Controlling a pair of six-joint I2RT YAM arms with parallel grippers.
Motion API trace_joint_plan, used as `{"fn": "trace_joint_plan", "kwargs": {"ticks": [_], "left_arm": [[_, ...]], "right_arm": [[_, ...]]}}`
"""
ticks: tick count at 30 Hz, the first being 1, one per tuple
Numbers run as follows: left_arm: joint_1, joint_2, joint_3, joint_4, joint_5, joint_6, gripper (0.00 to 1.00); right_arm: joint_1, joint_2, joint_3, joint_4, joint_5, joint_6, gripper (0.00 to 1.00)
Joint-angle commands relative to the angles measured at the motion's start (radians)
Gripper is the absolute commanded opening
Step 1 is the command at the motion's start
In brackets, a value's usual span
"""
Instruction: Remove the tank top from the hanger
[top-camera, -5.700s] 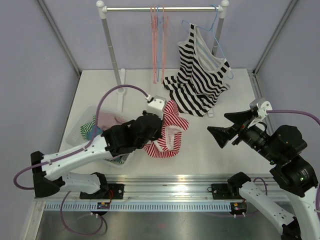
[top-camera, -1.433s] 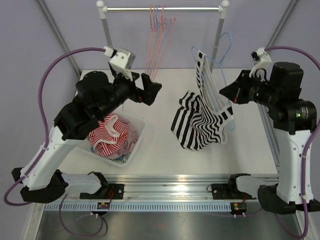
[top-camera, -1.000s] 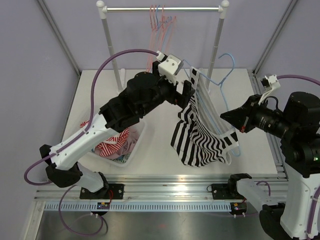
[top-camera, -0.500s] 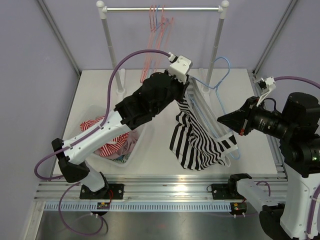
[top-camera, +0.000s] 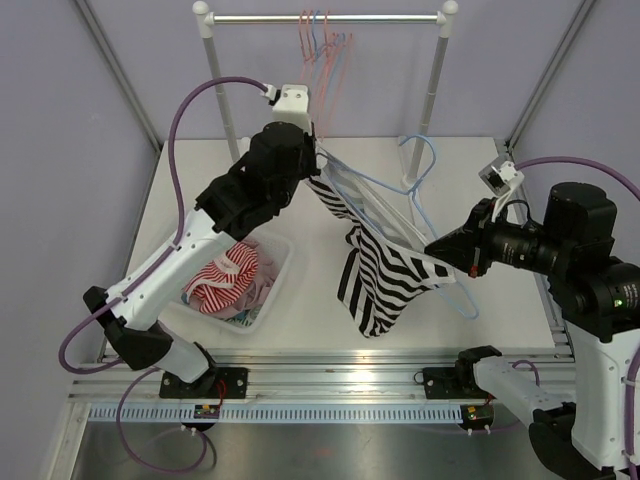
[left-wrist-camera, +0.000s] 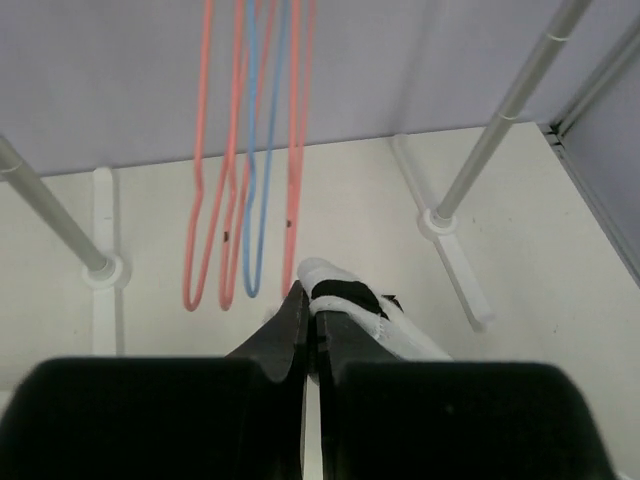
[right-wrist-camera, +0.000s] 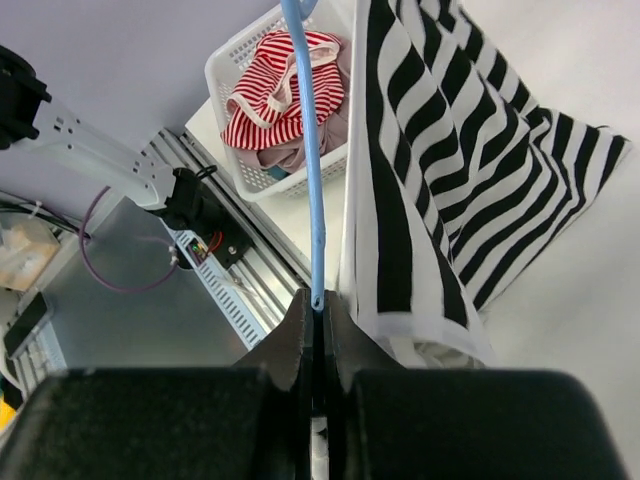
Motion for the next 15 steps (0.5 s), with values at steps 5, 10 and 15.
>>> {"fn": "trace_joint_plan", "kwargs": {"ticks": [5, 10, 15], "left_arm": [[0.12, -0.018, 0.114, -0.132, 0.017, -0.211, 0.0], [0.132, -0.055, 0.048, -0.081, 0.19, -0.244, 0.0], [0.129, -0.132, -0.035, 0.007, 0.461, -0.259, 0.0]], "right_arm": [[0.029, -0.084, -0.004, 0.024, 0.052, -0.101, 0.0], [0.027, -0.13, -0.05, 0.113, 0.095, -0.095, 0.0], [0.029, -0.214, -0.185, 0.395, 0.169, 0.025, 0.0]]}}
